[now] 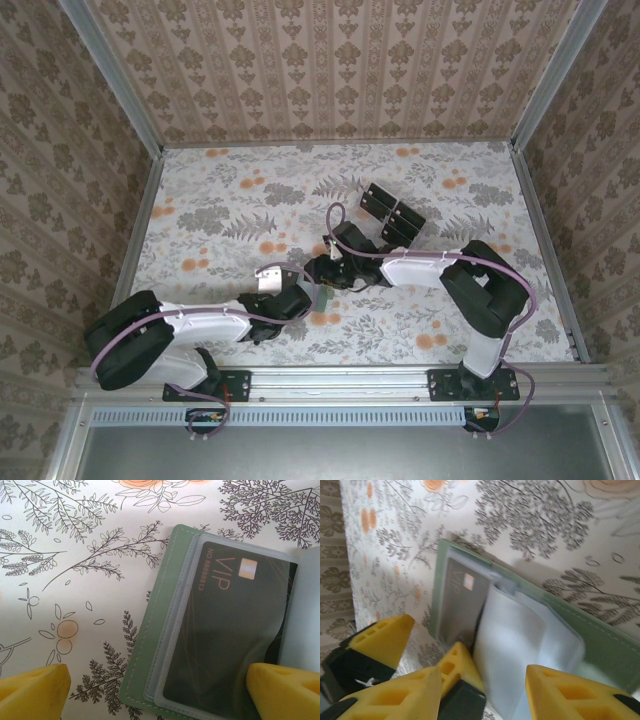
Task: Put the credit cards into the card holder
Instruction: Flip over the card slot in the card holder.
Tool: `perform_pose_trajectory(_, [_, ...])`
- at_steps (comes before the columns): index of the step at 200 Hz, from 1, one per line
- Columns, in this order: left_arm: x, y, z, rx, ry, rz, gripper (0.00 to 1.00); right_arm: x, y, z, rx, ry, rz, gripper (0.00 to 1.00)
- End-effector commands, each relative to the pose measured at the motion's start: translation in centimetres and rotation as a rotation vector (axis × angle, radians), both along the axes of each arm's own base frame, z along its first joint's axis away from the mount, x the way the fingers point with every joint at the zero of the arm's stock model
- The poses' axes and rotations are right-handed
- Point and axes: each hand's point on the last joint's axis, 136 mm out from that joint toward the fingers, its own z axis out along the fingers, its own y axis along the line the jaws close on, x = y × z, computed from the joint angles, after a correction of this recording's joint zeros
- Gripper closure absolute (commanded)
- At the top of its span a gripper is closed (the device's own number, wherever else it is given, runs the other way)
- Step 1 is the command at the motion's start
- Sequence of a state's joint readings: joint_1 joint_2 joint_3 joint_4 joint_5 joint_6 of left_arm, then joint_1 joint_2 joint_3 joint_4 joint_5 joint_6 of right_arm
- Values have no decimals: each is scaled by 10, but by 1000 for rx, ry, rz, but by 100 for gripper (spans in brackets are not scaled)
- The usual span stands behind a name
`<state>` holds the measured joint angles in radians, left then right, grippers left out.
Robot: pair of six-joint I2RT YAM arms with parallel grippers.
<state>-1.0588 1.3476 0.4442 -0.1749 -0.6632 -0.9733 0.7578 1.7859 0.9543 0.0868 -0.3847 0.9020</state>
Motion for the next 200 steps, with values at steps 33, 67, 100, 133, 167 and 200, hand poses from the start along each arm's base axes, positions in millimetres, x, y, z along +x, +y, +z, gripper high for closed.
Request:
perform_pose_trajectory(33, [-7, 20, -12, 83, 33, 24, 0, -6, 0, -9, -19, 15, -18, 52])
perform_pose_trajectory(67, [-7, 20, -12, 81, 33, 22, 0, -4, 2, -18, -25, 29, -17, 52])
perform_pose_trajectory(100, [-7, 20, -12, 81, 33, 23, 0, -2, 7, -22, -26, 35, -11, 52])
perform_pose_trajectory(133, [-7, 20, -12, 78, 33, 22, 0, 0, 11, -23, -18, 41, -5, 52])
perform_pose_trajectory(167, [-6, 18, -9, 68, 27, 20, 0, 2, 17, -17, -1, 35, 5, 52])
perform_pose_trajectory(200, [-6, 17, -4, 54, 15, 16, 0, 3, 24, -7, 15, 23, 18, 52])
